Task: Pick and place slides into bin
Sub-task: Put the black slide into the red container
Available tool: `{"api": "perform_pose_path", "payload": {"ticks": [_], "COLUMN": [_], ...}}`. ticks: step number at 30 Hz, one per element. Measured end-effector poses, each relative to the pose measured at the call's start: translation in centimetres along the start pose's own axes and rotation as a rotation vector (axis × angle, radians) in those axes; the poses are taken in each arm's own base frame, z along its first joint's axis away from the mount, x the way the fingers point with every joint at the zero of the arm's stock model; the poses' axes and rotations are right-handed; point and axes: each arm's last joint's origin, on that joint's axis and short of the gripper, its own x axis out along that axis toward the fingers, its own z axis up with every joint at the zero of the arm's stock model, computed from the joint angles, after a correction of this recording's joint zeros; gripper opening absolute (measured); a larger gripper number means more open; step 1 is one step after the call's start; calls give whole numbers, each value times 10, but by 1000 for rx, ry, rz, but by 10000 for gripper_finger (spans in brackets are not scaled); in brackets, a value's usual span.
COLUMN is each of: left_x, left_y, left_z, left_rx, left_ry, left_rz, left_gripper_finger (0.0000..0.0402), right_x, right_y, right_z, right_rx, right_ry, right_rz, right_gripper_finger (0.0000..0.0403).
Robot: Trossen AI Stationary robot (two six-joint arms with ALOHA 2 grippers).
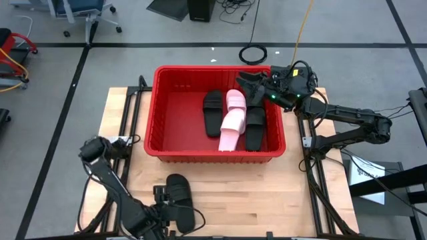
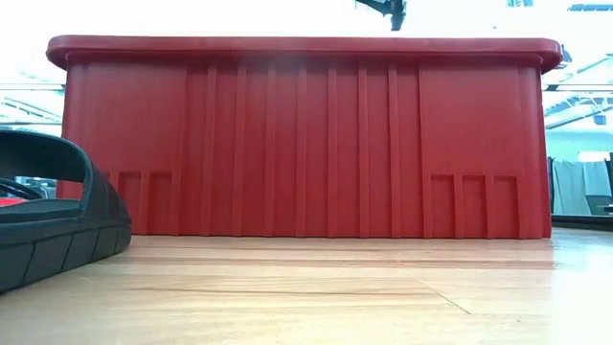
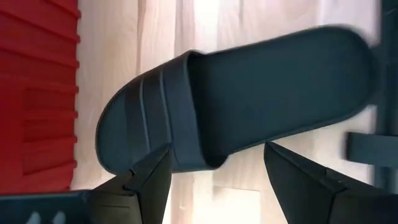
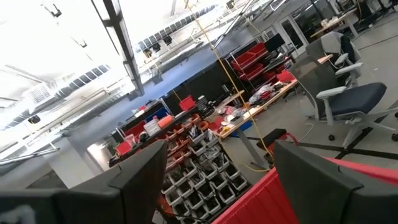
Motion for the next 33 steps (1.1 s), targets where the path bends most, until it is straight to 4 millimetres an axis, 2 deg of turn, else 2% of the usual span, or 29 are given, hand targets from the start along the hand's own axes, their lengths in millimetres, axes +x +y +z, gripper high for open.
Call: {"api": "perform_pose_path", "payload": {"ticks": [9,15,19,33], "left_x": [41,60,70,79], "left_y": [-15,-8,4,14], "left_z": [-2,7,14,5], "left_rx": [54,32,6,74], "left_ry": [37,57,66,100], "left_rz": [121,182,217,305], "left_gripper_finger": [246,246,246,246], "right_x": [0,0,0,0], "right_y": [0,0,0,0], "right_z": [0,-1,-1,-1], "right_rx": [3,2,2,2], "right_ry": [0,6,5,5], "right_rz": [-1,-8,-7,-8], "right_gripper_finger": [281,281,281,281]}}
